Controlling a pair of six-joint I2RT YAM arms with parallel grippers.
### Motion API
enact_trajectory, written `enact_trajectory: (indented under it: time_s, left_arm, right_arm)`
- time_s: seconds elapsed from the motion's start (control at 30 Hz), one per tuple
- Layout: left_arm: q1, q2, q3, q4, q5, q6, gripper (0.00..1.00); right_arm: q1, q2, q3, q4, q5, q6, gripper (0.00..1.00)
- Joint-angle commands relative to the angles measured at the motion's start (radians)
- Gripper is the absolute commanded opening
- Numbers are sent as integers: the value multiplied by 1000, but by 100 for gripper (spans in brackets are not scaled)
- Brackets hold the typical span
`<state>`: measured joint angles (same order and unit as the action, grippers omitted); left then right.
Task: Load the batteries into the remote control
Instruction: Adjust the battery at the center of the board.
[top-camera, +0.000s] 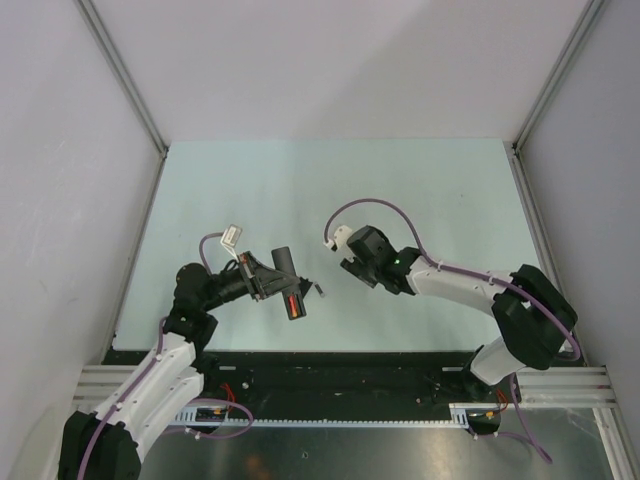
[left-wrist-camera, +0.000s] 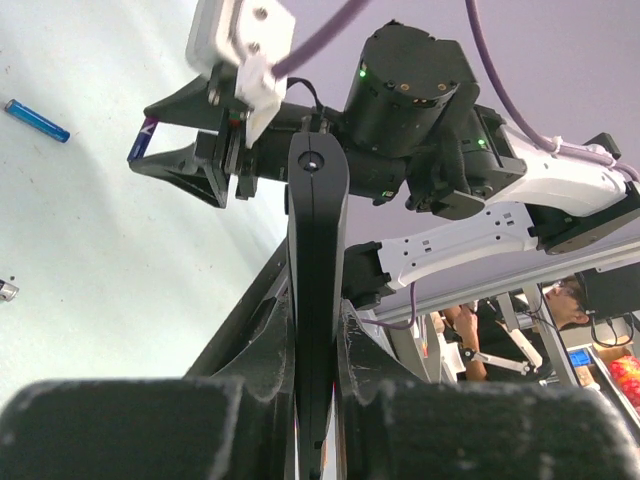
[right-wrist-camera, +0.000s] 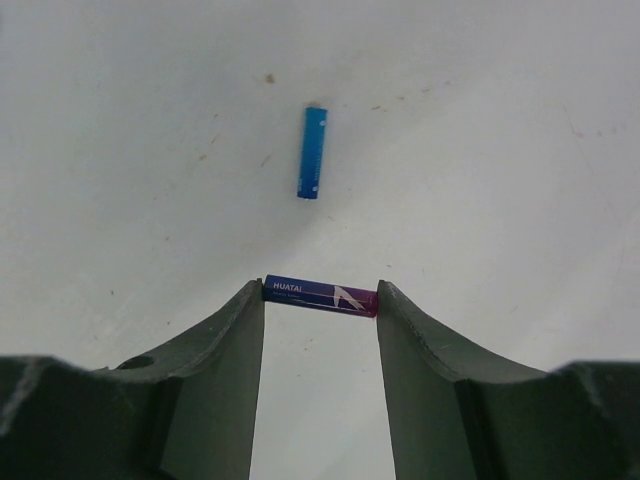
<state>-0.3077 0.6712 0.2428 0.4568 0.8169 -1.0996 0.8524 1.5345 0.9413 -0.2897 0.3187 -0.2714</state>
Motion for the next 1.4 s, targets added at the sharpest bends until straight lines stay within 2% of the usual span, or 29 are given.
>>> enact_trajectory:
  time_s: [0.0, 0.37, 0.7, 0.97, 1.1, 1.37]
  left_arm:
    - [-7, -18, 3, 29, 4, -9, 0]
    - [-7, -10, -4, 29, -4, -3, 0]
    - [-7, -16, -10, 29, -7, -9, 0]
    - [-7, -13, -10, 29, -12, -11, 0]
    - [-7, -18, -11, 29, -9, -11, 0]
    - [-7, -24, -20, 29, -12, -11, 0]
  right_arm:
    - [-19, -28, -24, 50, -127, -227, 0]
    - [-115, 50, -18, 18, -296, -246, 0]
    - [-125, 130, -12, 44, -310, -212, 1]
    - [-156, 131, -7, 41, -348, -200, 21]
    - [-159, 128, -4, 38, -340, -192, 37]
    - [-158, 116, -3, 35, -328, -178, 47]
